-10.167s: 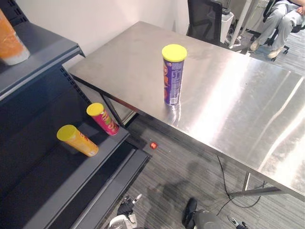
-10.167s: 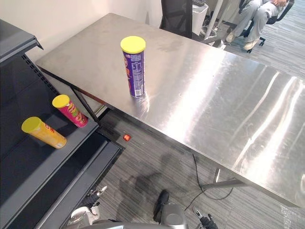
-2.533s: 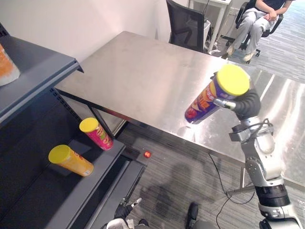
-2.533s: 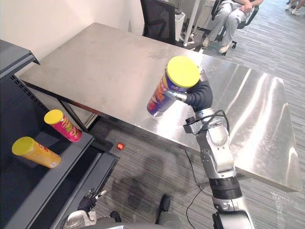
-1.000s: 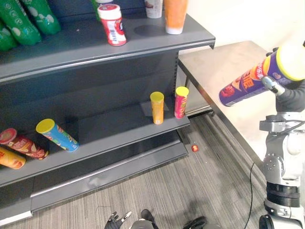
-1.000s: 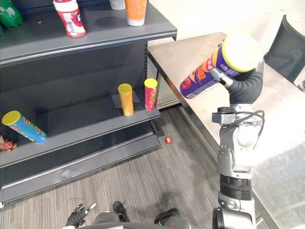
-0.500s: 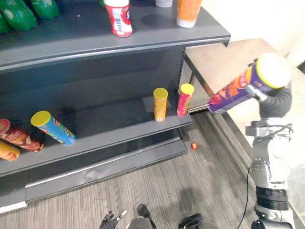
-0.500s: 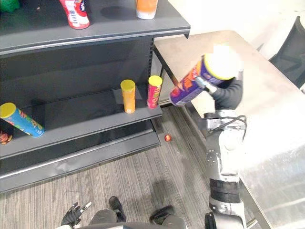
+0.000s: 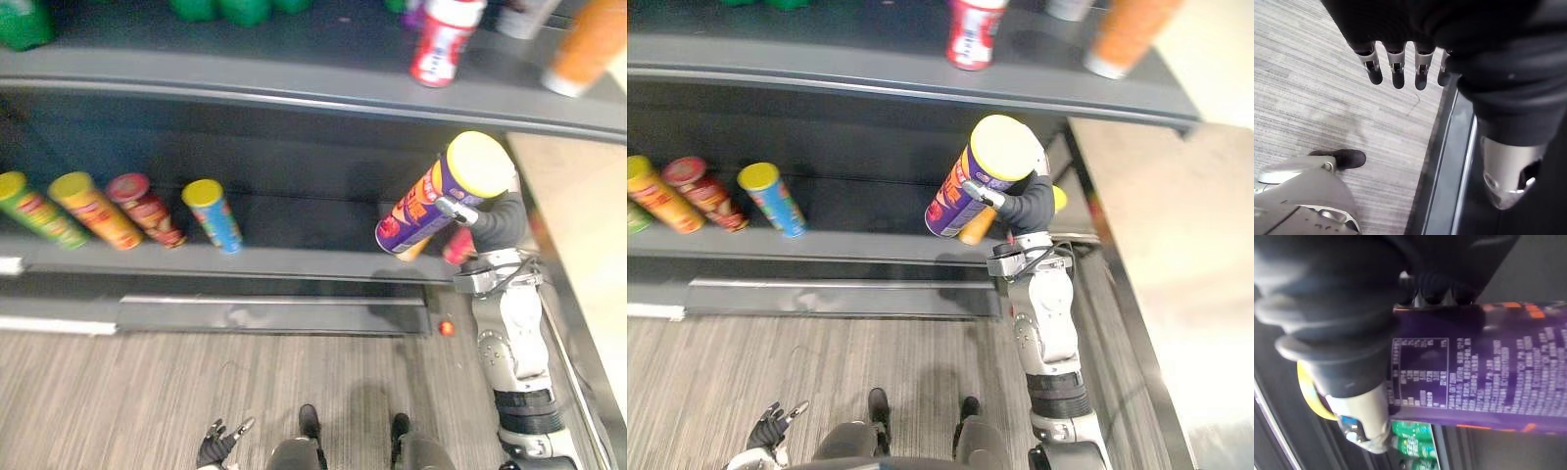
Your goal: Put the gum and the chips on the shelf.
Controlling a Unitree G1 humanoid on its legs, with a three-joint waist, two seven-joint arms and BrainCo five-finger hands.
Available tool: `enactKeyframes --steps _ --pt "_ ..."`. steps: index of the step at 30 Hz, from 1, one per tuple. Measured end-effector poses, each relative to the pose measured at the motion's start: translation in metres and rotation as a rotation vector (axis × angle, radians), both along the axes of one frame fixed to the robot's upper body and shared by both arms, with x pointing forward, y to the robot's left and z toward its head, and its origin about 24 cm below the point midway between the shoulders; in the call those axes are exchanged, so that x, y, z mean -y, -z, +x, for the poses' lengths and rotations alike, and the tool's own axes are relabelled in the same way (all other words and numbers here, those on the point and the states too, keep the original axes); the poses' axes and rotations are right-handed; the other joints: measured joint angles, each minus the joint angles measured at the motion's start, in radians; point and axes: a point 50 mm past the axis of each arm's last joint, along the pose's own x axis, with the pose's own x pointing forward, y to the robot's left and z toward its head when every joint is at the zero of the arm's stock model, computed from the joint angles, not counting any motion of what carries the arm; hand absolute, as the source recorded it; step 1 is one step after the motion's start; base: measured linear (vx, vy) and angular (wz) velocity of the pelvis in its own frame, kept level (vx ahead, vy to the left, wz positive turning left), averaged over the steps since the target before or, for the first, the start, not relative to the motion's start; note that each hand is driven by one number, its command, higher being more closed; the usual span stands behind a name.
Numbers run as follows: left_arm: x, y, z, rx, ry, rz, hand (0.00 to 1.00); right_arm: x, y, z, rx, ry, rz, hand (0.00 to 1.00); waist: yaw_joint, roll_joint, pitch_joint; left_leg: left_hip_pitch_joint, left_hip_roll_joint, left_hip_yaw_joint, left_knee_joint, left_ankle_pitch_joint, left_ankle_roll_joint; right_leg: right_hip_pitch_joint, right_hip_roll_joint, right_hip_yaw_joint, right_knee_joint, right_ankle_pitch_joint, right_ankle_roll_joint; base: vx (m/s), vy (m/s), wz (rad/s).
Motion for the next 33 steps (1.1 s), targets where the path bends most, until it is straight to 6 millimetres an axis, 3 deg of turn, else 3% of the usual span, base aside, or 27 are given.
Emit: enactKeyframes --steps 2,5,8,10,12,16,25,29,33 --pt "-0.002 0.001 -0.004 -0.01 -0.019 -0.001 0.0 -0.006 0.001 0.0 -0.003 -0.023 0.003 1.0 0.009 -0.007 0.001 -0.001 -0.001 -0.035 0.008 -0.002 -0.025 0.026 -0.004 -0.018 -0.031 0.004 0.029 0.16 -0.14 0.83" --pt "0.007 0.007 -0.013 -0.031 -0.069 -0.049 0.0 -0.012 0.002 -0.002 -0.007 -0.043 0.03 1.0 0.004 0.0 0.002 -0.002 0.044 -0.056 -0.009 0.006 -0.061 0.077 0.036 -0.076 -0.105 0.002 0.026 0.13 -0.178 0.34" --pt "0.019 0.009 -0.008 -0.024 -0.071 -0.084 0.0 -0.005 0.012 -0.007 -0.041 -0.021 0.048 1.0 -0.014 0.002 0.003 -0.003 0.072 -0.086 -0.035 0.001 -0.086 0.123 0.054 -0.144 -0.141 -0.009 0.009 0.07 -0.151 0.52" --pt "0.02 0.008 -0.002 -0.012 -0.065 -0.085 0.0 -0.002 0.015 -0.013 -0.048 -0.01 0.057 1.0 -0.042 0.013 0.006 -0.004 0.102 -0.018 -0.041 0.001 -0.083 0.143 0.053 -0.198 -0.142 -0.014 0.001 0.04 -0.073 0.79" --pt "0.022 0.008 0.003 0.0 -0.054 -0.088 0.0 0.0 0.017 -0.018 -0.049 -0.005 0.056 1.0 -0.062 0.027 0.004 -0.004 0.126 0.054 -0.047 0.045 -0.081 0.155 0.05 -0.237 -0.141 -0.021 0.005 0.05 0.001 0.63" --pt "0.024 0.007 0.008 0.003 -0.015 -0.083 0.0 -0.01 0.021 -0.022 -0.057 -0.06 0.041 1.0 -0.056 0.028 0.003 -0.002 0.093 0.032 -0.073 0.077 -0.08 0.156 0.025 -0.254 -0.138 -0.032 0.009 0.03 0.054 0.25" --pt "0.025 0.005 0.017 -0.017 0.118 -0.021 0.0 -0.032 0.03 -0.022 -0.096 -0.138 0.003 1.0 -0.057 0.032 0.001 -0.05 0.079 0.021 -0.082 0.096 -0.075 0.124 0.014 -0.263 -0.157 -0.032 0.009 -0.03 0.032 0.04" --pt "0.033 0.0 0.034 0.016 0.185 0.003 0.0 -0.04 0.049 -0.014 -0.194 -0.143 -0.008 1.0 -0.055 0.04 0.006 -0.09 0.081 0.002 -0.082 0.122 -0.077 0.091 0.016 -0.28 -0.151 -0.031 0.009 -0.06 0.002 0.11" --pt "0.045 -0.011 0.061 0.106 0.26 0.019 0.0 -0.053 0.04 -0.008 -0.158 -0.17 -0.055 1.0 -0.053 0.064 0.021 -0.141 0.083 -0.01 -0.082 0.142 -0.075 0.037 0.015 -0.287 -0.125 -0.028 0.012 -0.08 0.016 0.09"
